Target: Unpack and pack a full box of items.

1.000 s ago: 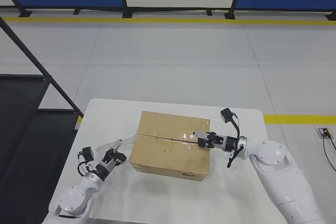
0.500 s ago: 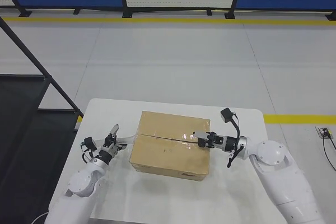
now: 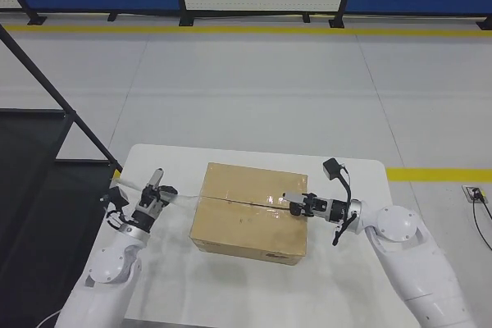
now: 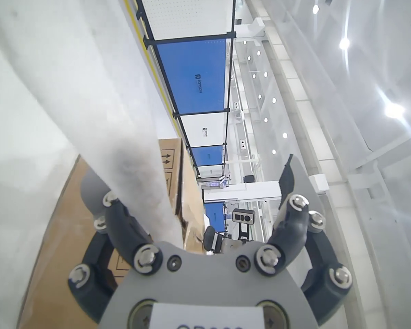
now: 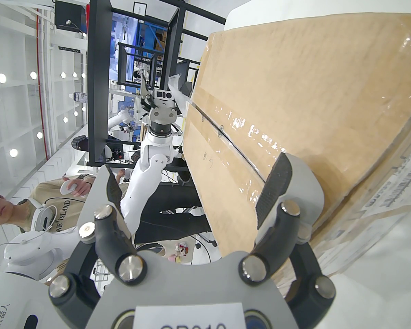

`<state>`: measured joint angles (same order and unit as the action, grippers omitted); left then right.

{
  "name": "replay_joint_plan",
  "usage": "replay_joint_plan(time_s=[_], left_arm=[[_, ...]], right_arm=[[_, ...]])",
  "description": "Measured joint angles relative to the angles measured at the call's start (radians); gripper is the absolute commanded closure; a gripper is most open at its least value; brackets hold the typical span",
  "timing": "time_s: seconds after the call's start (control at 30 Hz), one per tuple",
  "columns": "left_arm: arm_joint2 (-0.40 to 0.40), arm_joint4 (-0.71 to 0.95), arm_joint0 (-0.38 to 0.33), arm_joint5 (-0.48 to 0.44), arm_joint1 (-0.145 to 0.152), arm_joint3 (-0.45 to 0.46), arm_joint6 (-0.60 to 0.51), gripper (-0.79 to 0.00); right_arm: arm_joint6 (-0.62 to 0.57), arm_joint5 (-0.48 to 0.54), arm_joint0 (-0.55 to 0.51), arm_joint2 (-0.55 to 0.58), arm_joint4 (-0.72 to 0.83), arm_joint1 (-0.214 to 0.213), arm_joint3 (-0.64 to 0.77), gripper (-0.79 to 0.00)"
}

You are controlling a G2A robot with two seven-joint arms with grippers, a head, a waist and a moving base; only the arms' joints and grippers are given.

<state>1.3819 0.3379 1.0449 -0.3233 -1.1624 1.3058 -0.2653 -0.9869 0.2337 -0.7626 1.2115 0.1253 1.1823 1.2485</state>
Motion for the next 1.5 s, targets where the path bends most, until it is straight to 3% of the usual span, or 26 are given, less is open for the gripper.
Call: replay_joint_plan(time_s=[0.4, 0.9, 1.5], left_arm=[[0.029, -0.106, 0.037, 0.038, 0.004, 0.165, 0.014, -0.785], [-0.007, -0.276, 0.062, 0.06, -0.001, 0.306, 0.026, -0.785], [-0.125, -0.391, 0.011, 0.1, -0.024, 0.289, 0.019, -0.785]], right_arm=[[0.0, 0.0, 0.0, 0.0, 0.0, 0.0, 0.0, -0.785], [0.0, 0.0, 0.0, 0.0, 0.0, 0.0, 0.0, -0.785], [0.0, 0.0, 0.0, 0.0, 0.0, 0.0, 0.0, -0.785]])
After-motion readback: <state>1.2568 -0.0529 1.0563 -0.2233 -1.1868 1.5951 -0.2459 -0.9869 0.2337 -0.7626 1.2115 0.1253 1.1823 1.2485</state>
